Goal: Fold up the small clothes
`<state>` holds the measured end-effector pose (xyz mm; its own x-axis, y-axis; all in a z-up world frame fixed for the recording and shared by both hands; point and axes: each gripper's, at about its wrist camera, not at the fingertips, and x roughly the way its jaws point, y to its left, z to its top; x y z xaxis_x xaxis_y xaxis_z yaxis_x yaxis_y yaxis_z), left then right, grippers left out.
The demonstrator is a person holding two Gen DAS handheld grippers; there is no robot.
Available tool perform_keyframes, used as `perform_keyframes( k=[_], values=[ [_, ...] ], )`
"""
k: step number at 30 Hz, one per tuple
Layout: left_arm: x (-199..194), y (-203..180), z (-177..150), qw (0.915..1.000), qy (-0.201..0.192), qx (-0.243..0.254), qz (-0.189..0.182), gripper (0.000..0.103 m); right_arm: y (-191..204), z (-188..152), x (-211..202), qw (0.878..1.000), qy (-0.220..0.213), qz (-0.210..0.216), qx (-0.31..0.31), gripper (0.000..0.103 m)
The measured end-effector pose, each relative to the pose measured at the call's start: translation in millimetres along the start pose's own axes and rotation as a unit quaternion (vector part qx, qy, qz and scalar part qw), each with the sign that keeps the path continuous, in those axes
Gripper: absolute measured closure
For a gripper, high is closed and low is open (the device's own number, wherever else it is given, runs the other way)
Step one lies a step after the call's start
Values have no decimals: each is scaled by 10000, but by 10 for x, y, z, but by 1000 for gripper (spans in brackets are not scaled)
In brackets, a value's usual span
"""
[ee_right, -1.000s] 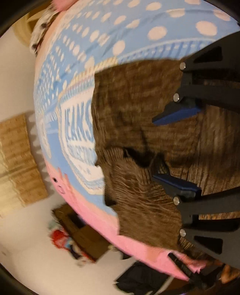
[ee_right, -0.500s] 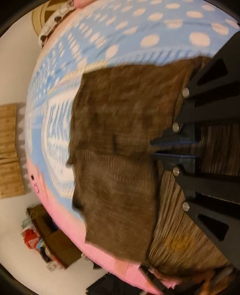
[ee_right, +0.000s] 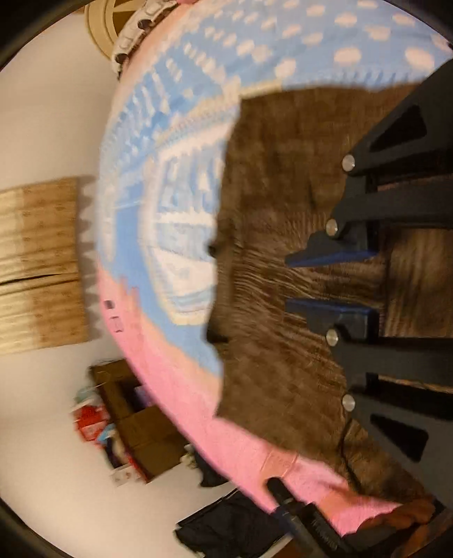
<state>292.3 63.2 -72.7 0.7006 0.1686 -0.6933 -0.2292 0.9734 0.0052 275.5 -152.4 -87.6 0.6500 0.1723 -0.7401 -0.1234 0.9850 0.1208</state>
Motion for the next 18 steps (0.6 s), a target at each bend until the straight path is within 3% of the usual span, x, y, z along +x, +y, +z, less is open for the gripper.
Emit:
perform_keyframes(
  k=[1, 2, 4, 7, 9, 11, 13, 16, 18],
  values=[
    [98, 13, -17, 9998, 182, 16, 23, 17, -6, -55, 162, 9997, 246, -3, 59, 82],
    [192, 50, -33, 9993, 366, -20, -1, 17, -14, -88, 155, 9999, -2, 31, 119, 81],
    [306, 132, -65, 9980, 624, -90, 10, 17, -59, -53, 144, 9995, 111, 160, 262, 79],
    [157, 325, -65, 9976, 584, -255, -278, 17, -175, -58, 0, 9977, 91, 359, 566, 76],
    [-62, 441, -67, 9984, 293, -180, -458, 17, -281, -112, -356, 9946, -321, 572, 808, 76],
    [-365, 586, -107, 9981, -91, 18, -602, 17, -357, -190, -759, 9922, -726, 519, 870, 76],
    [-651, 783, -180, 9961, -324, 194, -792, 17, -465, -277, -1165, 9887, -1060, 423, 973, 67],
    [-958, 1048, -363, 9937, -424, 363, -976, 17, -682, -524, -1872, 9805, -1530, 301, 1196, 54],
    [-1152, 1273, -538, 9922, -427, 468, -1076, 17, -798, -683, -2327, 9748, -1808, 160, 1293, 52]
  ],
)
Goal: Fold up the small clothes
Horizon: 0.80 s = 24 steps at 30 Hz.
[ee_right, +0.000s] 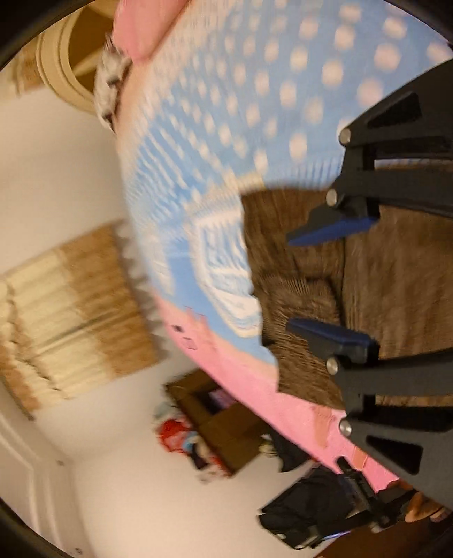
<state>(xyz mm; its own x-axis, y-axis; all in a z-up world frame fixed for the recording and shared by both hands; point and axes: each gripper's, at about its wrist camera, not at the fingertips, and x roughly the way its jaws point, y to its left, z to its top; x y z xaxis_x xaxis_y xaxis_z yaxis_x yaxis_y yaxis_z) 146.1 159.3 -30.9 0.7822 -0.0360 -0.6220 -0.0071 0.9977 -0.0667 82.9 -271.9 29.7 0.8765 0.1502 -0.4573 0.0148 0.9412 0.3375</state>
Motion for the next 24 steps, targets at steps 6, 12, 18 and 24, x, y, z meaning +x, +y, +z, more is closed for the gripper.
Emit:
perform_keyframes(
  k=[6, 12, 18, 24],
  values=[
    [-449, 213, -389, 9996, 23, 244, -135, 17, -325, -44, -1458, 9945, -743, -735, 48, 45],
    [-627, 123, -813, 9964, 386, 617, -426, 17, -522, -30, -2482, 9850, -1375, -1016, 222, 37],
    [-716, -11, -1133, 9888, 574, 203, -1362, 17, -326, -281, -2714, 9909, -1152, -657, -228, 34],
    [-607, -300, -1307, 9843, 887, 389, -1474, 17, -157, -862, -2086, 9936, 348, -591, -898, 22]
  ],
)
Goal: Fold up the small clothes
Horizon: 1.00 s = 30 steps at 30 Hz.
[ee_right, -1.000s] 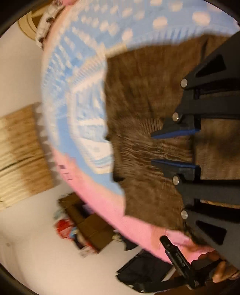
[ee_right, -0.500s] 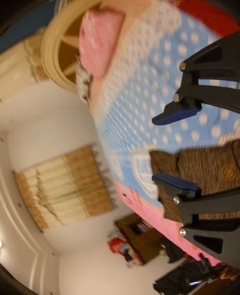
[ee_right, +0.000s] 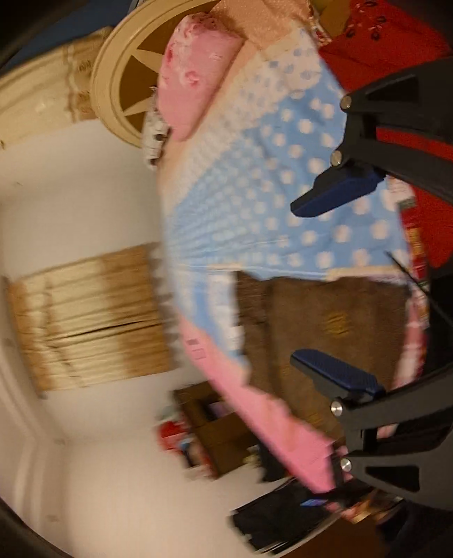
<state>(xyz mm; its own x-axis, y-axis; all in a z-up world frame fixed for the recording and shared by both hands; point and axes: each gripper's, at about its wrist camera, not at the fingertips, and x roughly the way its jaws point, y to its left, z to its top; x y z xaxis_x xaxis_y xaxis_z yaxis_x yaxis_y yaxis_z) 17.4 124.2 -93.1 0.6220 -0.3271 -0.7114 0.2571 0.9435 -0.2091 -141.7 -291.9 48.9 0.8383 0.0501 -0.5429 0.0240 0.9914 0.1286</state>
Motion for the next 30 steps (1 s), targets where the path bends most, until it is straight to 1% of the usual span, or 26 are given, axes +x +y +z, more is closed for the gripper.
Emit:
perform_keyframes(
  k=[1, 2, 3, 5, 6, 8, 9, 11, 15, 16, 19, 20, 21, 22, 23, 24, 25, 27, 28, 30],
  values=[
    [31, -38, -34, 10000, 33, 75, 38, 17, 56, -107, 248, 9994, 336, -65, -82, 24],
    [65, -68, -70, 9999, 71, 130, 84, 17, 66, -172, 406, 9985, 531, -69, -69, 28],
    [99, -81, -103, 9998, 112, 133, 100, 17, 73, -246, 568, 9971, 761, -4, -3, 33],
    [149, -78, -151, 9997, 213, 100, 80, 17, 80, -357, 976, 9914, 1257, 297, 234, 39],
    [157, -81, -164, 9997, 202, 125, 115, 17, 67, -383, 1056, 9904, 1306, 338, 287, 40],
    [153, -116, -174, 9994, 142, 241, 179, 17, 61, -407, 1365, 9886, 1427, 323, 362, 39],
    [158, -137, -175, 9993, 140, 292, 199, 17, 81, -431, 1408, 9874, 1505, 314, 373, 39],
    [162, -141, -194, 9991, 129, 328, 217, 17, 96, -523, 1600, 9830, 1774, 258, 392, 39],
    [164, -129, -225, 9995, -7, 267, 183, 17, 115, -767, 1716, 9766, 2133, -262, 77, 37],
    [165, -137, -229, 9995, -32, 279, 161, 17, 113, -828, 1758, 9738, 2254, -306, 40, 37],
    [158, -152, -239, 9996, -55, 292, 41, 18, 118, -891, 1778, 9742, 2232, -322, -66, 37],
    [147, -154, -244, 9995, -42, 296, -44, 31, 121, -881, 1781, 9736, 2258, -320, -120, 37],
    [136, -157, -248, 9995, -26, 296, -102, 47, 123, -890, 1781, 9731, 2276, -316, -129, 40],
    [122, -144, -249, 9994, 17, 254, -228, 53, 119, -888, 1769, 9729, 2293, -285, -124, 48],
    [120, -116, -248, 9991, 73, 169, -382, 60, 135, -891, 1741, 9725, 2318, -160, -176, 54],
    [122, -97, -249, 9989, 93, 107, -456, 65, 153, -899, 1731, 9718, 2346, -60, -229, 71],
    [118, -60, -258, 9985, 114, 0, -534, 68, 184, -910, 1713, 9704, 2394, 89, -290, 85],
    [104, -14, -286, 9978, 139, -131, -634, 74, 232, -967, 1673, 9677, 2493, 180, -342, 89],
    [91, 11, -302, 9971, 153, -211, -718, 75, 232, -989, 1652, 9673, 2507, 223, -326, 91],
    [89, 30, -303, 9965, 160, -284, -767, 75, 193, -1030, 1611, 9666, 2529, 342, -223, 91]
  ],
)
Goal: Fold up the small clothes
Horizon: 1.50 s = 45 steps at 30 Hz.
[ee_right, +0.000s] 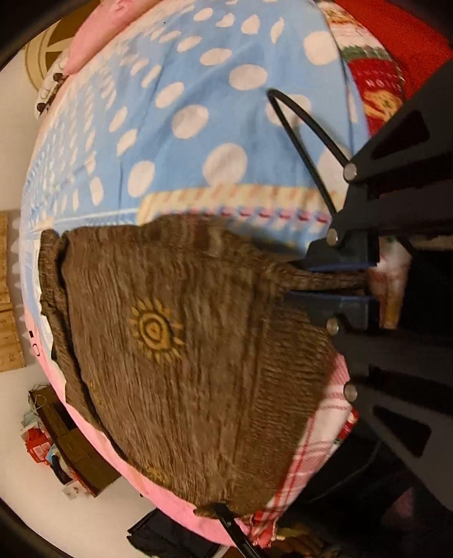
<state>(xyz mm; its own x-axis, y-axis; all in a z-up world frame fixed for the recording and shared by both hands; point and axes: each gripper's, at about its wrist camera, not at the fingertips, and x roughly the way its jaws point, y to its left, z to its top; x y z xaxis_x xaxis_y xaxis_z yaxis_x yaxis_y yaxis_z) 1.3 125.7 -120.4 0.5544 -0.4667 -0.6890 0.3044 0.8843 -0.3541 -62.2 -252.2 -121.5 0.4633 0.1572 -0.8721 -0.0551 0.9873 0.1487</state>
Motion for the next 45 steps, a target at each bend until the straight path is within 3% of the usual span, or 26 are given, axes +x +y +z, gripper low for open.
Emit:
perform_keyframes(
  k=[8, 9, 14, 19, 25, 28, 30, 32, 33, 34, 37, 39, 42, 43, 45],
  values=[
    [12, -87, 19, 9997, 37, 65, 223, 75, -158, -84, -52, 9987, -56, 322, 386, 89],
    [-6, -112, 45, 9996, 54, 109, 261, 85, -158, -75, -74, 9985, -33, 340, 416, 91],
    [-165, -233, 337, 9999, -33, 64, 157, 90, -160, 110, -334, 9890, -141, 1293, 699, 94],
    [-185, -420, 1006, 9991, -274, 324, 93, 90, -199, 664, -644, 9681, -517, 2280, 901, 94],
    [438, -252, 1935, 9981, -152, 73, 588, 90, -482, 1623, -319, 9486, -810, 2563, 1672, 94],
    [983, 82, 2254, 9951, 427, -302, 836, 88, -619, 1941, 37, 9462, -897, 2326, 2062, 90],
    [1197, 298, 2316, 9923, 826, -638, 664, 86, -710, 2037, 318, 9515, -773, 1943, 2256, 87],
    [1336, 556, 2324, 9868, 1186, -1072, 264, 86, -781, 2043, 535, 9529, -586, 1759, 2402, 71],
    [1328, 620, 2322, 9856, 1204, -1176, 168, 86, -795, 2030, 592, 9519, -536, 1752, 2455, 54],
    [1263, 714, 2310, 9853, 1109, -1297, -42, 86, -815, 2004, 610, 9504, -582, 1786, 2479, 43],
    [1039, 932, 2324, 9843, 726, -1577, -302, 85, -802, 1932, 518, 9532, -906, 1679, 2345, 37],
    [846, 1039, 2325, 9845, 359, -1699, -261, 85, -786, 1901, 427, 9576, -1036, 1434, 2273, 36],
    [527, 1051, 2311, 9904, -226, -1345, 234, 83, -731, 1931, 199, 9624, -1517, 1065, 1987, 35],
    [464, 1001, 2278, 9929, -343, -1040, 460, 80, -657, 1917, 135, 9631, -1631, 1053, 1861, 35],
    [445, 881, 2177, 9951, -435, -641, 611, 56, -462, 1874, 17, 9634, -1805, 1173, 1599, 35]
  ],
)
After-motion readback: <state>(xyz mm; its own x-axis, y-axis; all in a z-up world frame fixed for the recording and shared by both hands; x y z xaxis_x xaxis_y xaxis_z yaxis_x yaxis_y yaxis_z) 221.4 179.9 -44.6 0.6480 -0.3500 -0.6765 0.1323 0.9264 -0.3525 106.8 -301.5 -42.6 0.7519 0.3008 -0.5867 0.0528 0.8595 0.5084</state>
